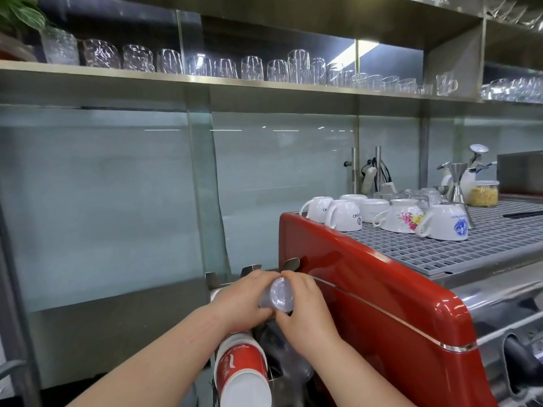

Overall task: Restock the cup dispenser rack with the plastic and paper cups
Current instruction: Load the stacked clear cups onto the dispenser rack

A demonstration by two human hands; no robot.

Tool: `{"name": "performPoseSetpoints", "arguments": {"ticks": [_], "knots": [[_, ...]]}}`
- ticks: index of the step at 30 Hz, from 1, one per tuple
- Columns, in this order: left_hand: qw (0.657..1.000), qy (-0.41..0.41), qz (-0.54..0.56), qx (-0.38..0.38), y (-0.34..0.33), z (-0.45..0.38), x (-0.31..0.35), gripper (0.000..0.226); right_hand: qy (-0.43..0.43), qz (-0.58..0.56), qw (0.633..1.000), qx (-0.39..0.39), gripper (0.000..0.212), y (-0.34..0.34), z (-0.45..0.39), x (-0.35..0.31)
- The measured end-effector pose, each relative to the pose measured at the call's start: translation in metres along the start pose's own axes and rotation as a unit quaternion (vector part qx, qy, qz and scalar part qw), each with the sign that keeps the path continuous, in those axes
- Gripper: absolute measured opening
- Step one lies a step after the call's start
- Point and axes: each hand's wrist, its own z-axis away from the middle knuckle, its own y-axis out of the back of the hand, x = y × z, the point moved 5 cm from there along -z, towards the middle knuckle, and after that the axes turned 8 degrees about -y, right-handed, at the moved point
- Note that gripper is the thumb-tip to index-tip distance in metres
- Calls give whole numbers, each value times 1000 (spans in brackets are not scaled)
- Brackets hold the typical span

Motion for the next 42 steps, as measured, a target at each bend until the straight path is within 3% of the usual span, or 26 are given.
{"name": "performPoseSetpoints", "arguments": {"ticks": [16, 26, 30, 35, 42], "knots": [[997, 26, -58, -32, -29, -15, -21, 68, -53, 67, 994, -69, 63, -27, -11, 30], [996, 44, -56, -45, -27, -18, -18, 53, -87, 146, 981, -96, 58, -34, -21, 25], [992, 48, -97, -68, -24, -14, -8, 57, -98, 199, 967, -126, 56, -35, -19, 23], [981, 77, -161, -82, -15, 1, 7, 56, -107, 223, 958, -148, 70, -24, -7, 19], [968, 111, -173, -148, 12, 14, 23, 40, -77, 285, 936, -190, 49, 14, -3, -20]]}}
